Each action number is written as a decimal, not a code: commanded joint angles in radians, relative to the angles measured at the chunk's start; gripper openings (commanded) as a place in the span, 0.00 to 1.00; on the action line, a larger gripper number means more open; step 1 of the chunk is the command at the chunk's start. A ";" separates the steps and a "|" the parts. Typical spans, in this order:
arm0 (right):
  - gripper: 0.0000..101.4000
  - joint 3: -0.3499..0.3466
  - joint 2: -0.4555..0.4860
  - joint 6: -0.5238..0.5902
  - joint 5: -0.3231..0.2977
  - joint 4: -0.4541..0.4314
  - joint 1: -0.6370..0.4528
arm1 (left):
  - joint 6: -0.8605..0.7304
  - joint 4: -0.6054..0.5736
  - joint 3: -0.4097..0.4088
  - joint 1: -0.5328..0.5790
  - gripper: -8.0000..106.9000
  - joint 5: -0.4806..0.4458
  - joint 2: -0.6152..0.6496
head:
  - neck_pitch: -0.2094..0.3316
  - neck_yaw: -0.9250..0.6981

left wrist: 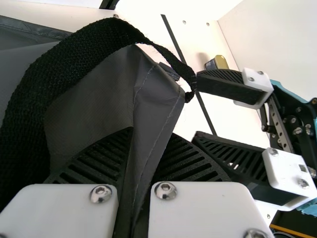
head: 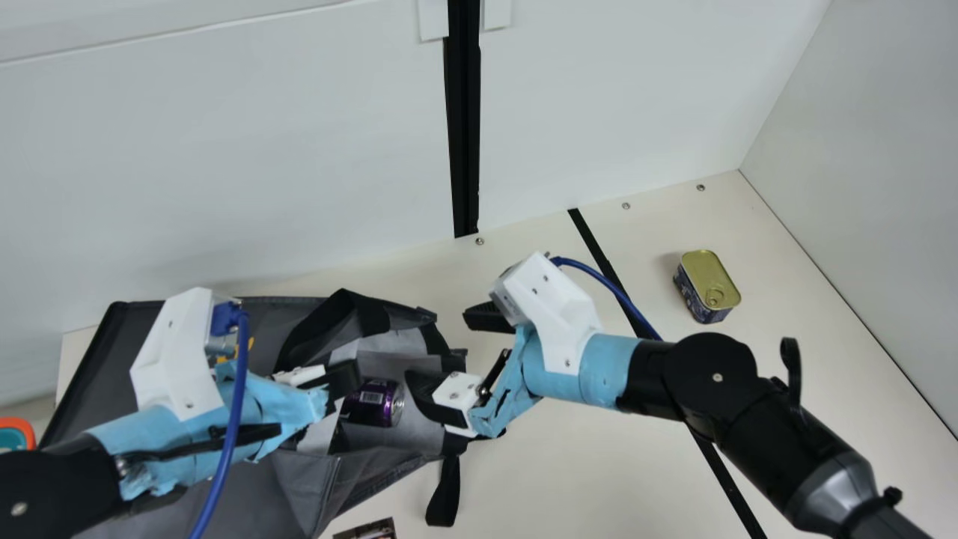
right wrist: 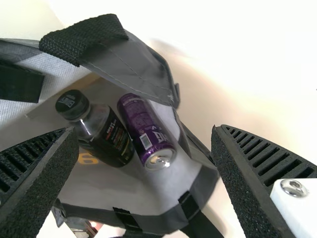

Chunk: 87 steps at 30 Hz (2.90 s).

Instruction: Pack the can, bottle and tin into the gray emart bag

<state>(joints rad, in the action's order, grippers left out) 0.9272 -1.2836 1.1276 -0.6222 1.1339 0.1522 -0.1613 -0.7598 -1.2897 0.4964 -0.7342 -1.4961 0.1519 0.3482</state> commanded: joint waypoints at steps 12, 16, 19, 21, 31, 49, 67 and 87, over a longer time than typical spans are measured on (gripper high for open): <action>0.90 -0.027 0.110 -0.118 0.020 -0.116 -0.058 | 0.000 0.000 0.000 0.000 0.16 0.000 0.000 | 0.023 0.001; 0.90 -0.035 0.146 -0.153 0.022 -0.155 -0.079 | 0.000 0.000 0.000 0.000 0.16 0.000 0.000 | 0.023 0.001; 0.90 -0.040 0.171 -0.178 0.024 -0.186 -0.094 | 0.000 0.000 0.000 0.000 0.16 0.000 0.000 | 0.023 0.001; 0.90 -0.042 0.187 -0.195 0.025 -0.206 -0.103 | 0.000 0.000 0.000 0.000 0.16 0.000 0.000 | 0.023 0.001; 0.90 -0.061 0.261 -0.267 0.036 -0.300 -0.141 | 0.000 0.000 0.000 0.000 0.16 0.000 0.000 | 0.023 0.001; 0.90 -0.062 0.345 -0.362 0.052 -0.522 -0.208 | 0.000 0.000 0.000 0.000 0.16 0.000 0.000 | 0.023 0.001; 0.90 0.005 0.343 -0.477 0.034 -0.698 -0.344 | 0.000 0.000 0.000 0.000 0.16 0.000 0.000 | 0.023 0.001; 0.90 0.066 0.387 -0.783 -0.032 -1.038 -0.426 | 0.000 0.000 0.000 0.000 0.16 0.000 0.000 | 0.023 0.001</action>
<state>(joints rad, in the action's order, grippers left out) 0.9903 -0.8981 0.3682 -0.6510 0.1279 -0.2720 -0.1613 -0.7598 -1.2897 0.4964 -0.7342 -1.4961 0.1519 0.3467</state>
